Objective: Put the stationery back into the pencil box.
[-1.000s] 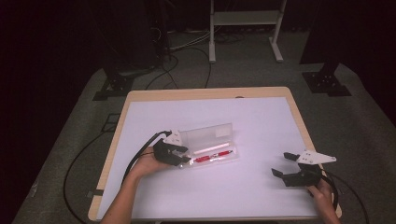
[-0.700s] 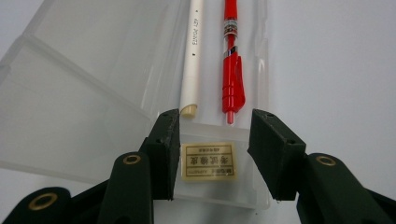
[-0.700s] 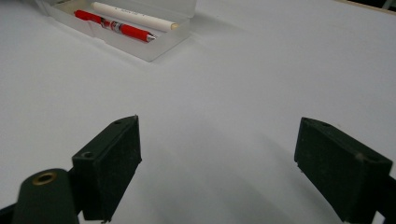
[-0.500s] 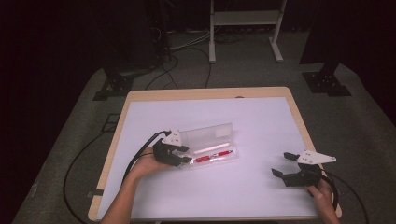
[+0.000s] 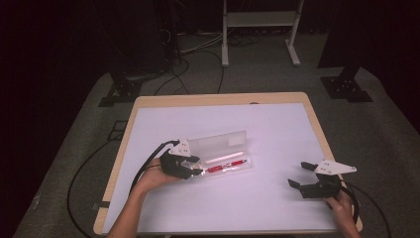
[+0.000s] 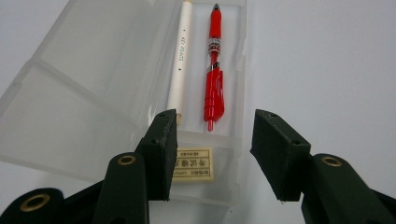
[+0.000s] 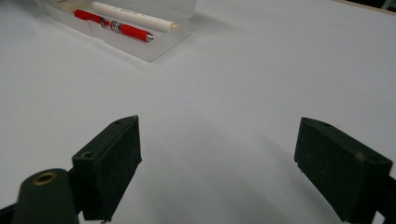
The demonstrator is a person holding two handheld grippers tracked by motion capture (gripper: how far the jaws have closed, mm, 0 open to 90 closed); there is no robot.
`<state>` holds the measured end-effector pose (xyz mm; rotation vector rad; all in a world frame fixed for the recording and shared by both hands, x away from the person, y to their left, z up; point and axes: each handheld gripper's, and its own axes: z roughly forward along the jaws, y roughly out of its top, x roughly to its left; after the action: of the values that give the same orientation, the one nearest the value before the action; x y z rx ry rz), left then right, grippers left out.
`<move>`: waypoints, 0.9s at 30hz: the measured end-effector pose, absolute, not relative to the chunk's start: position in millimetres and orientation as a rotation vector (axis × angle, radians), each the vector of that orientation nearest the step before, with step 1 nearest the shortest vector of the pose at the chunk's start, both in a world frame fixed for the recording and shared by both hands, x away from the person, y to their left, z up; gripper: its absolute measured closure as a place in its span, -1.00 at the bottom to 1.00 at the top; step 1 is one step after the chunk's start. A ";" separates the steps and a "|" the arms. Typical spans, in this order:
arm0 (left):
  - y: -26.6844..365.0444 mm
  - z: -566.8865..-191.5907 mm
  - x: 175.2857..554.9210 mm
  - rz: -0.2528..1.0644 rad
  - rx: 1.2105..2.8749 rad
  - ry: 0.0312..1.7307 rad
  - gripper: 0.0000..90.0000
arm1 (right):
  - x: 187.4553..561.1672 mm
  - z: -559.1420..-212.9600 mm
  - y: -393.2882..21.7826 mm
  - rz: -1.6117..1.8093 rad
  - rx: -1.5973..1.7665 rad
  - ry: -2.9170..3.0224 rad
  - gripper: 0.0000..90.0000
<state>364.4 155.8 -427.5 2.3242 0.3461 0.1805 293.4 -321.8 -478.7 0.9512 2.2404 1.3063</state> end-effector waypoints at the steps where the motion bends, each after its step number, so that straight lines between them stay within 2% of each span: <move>1: 156.7 -427.3 363.9 0.185 2.323 0.344 0.12 | 293.5 -478.7 -321.7 1.305 0.951 2.241 -0.69; 27: 170.5 -427.9 350.3 0.174 2.275 0.380 -0.05 | 293.9 -478.8 -321.5 1.300 0.958 2.243 -0.69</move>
<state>350.3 170.5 -427.9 2.2746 0.3797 0.1744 293.9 -321.5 -478.8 0.9578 2.2429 1.3001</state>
